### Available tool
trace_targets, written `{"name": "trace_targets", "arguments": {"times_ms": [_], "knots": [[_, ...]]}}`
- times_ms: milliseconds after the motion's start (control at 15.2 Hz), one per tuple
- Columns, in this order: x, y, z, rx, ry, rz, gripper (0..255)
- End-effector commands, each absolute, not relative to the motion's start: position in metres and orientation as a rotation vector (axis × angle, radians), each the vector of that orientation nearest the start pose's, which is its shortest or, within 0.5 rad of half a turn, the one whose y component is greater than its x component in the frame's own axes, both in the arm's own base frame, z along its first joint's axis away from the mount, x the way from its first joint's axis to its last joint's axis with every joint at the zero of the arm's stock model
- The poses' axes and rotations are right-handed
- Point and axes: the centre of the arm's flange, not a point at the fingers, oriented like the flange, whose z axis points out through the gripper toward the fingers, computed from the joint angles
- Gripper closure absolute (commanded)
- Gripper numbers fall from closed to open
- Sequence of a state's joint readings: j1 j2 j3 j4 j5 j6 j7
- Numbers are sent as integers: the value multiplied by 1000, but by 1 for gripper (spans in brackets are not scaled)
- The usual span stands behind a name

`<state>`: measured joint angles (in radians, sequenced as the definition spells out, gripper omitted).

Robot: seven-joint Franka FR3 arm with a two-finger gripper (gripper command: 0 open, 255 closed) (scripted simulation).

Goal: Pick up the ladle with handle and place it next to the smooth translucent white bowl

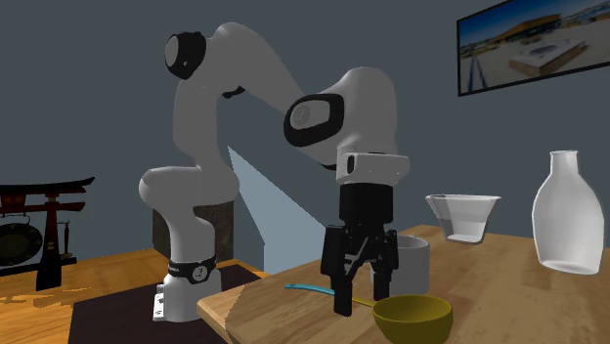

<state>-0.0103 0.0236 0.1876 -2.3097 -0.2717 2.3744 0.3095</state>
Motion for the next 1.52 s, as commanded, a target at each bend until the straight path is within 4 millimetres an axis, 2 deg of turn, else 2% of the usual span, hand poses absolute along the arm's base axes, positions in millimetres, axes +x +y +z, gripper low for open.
{"name": "trace_targets", "arguments": {"times_ms": [0,462,528,1122,1452], "knots": [[509,87,331,-3309,-99,-143,0],[509,87,331,-3309,-99,-143,0],[509,87,331,-3309,-99,-143,255],[509,87,331,-3309,-99,-143,255],[509,87,358,-3309,-99,-143,255]]}}
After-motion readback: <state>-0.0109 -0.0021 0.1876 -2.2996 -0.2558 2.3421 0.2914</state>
